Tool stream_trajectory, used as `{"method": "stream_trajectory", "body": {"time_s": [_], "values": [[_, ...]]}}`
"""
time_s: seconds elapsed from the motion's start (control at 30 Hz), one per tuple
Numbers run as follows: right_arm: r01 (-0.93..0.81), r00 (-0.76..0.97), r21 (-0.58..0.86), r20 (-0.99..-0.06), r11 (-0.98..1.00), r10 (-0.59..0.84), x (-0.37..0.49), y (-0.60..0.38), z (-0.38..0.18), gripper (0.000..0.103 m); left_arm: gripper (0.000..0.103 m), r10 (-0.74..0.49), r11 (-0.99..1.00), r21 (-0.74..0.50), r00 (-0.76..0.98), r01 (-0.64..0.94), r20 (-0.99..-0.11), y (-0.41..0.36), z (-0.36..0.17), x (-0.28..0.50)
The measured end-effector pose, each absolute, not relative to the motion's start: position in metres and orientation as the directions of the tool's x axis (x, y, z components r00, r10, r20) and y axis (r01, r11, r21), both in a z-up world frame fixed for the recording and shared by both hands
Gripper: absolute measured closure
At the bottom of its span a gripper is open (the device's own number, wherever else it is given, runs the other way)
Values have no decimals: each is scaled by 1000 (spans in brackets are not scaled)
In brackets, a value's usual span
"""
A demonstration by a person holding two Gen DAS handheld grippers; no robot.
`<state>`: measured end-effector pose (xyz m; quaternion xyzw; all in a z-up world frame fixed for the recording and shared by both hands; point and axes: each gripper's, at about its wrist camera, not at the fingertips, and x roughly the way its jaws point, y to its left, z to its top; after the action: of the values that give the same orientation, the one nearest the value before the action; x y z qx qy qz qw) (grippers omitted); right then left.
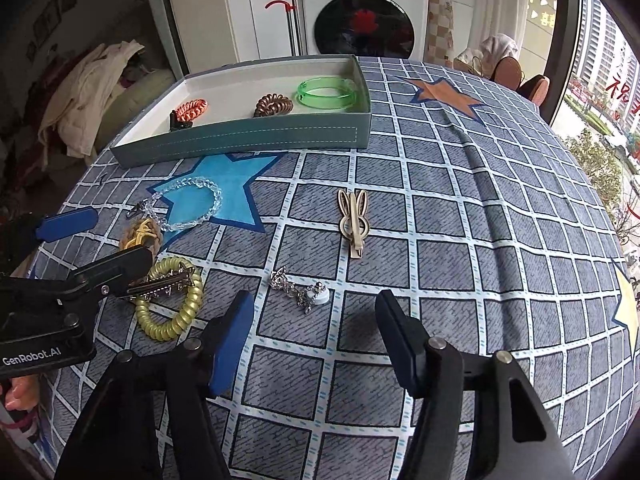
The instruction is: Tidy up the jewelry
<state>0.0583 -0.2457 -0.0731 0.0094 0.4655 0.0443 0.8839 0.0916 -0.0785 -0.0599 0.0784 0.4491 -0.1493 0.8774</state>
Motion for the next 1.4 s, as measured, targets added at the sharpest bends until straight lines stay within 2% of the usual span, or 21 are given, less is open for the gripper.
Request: {"method": "stream_trajectory", "body": {"time_s": [0.1, 0.2, 0.33, 0.37, 0.47, 0.53, 0.57, 0.7, 0.77, 1.4], "values": [[-74, 562, 50, -823, 996, 83, 62, -243, -75, 47, 4, -191, 943, 3, 550, 332, -813, -78, -61, 92], [-78, 565, 34, -822, 996, 73, 63, -240, -75, 58, 14, -194, 940, 6, 548, 341, -814, -78, -61, 92], [-85, 566, 3, -823, 996, 51, 63, -235, -75, 62, 14, -206, 940, -8, 549, 342, -810, -75, -60, 91], [-92, 565, 1, -823, 996, 53, 63, -233, -75, 66, 14, -207, 940, -7, 551, 341, -808, -74, -59, 91], [-101, 562, -6, -825, 995, 52, 63, -230, -74, 71, 27, -211, 938, -10, 550, 345, -808, -73, -58, 90], [-103, 560, -5, -827, 995, 54, 63, -229, -74, 75, 27, -218, 938, -19, 544, 347, -811, -71, -58, 90], [-104, 559, -4, -827, 995, 55, 63, -228, -74, 77, 31, -219, 937, -20, 544, 348, -810, -71, -58, 90], [-111, 556, -8, -829, 994, 55, 63, -224, -74, 88, 64, -234, 932, -32, 531, 361, -815, -70, -59, 90], [-109, 557, -15, -829, 994, 48, 63, -223, -74, 88, 78, -245, 928, -40, 529, 369, -812, -68, -58, 89], [-59, 605, 81, -790, 995, 100, 54, -238, -41, 90, 78, -380, 899, -146, 569, 414, -729, -37, -13, 79]]}}
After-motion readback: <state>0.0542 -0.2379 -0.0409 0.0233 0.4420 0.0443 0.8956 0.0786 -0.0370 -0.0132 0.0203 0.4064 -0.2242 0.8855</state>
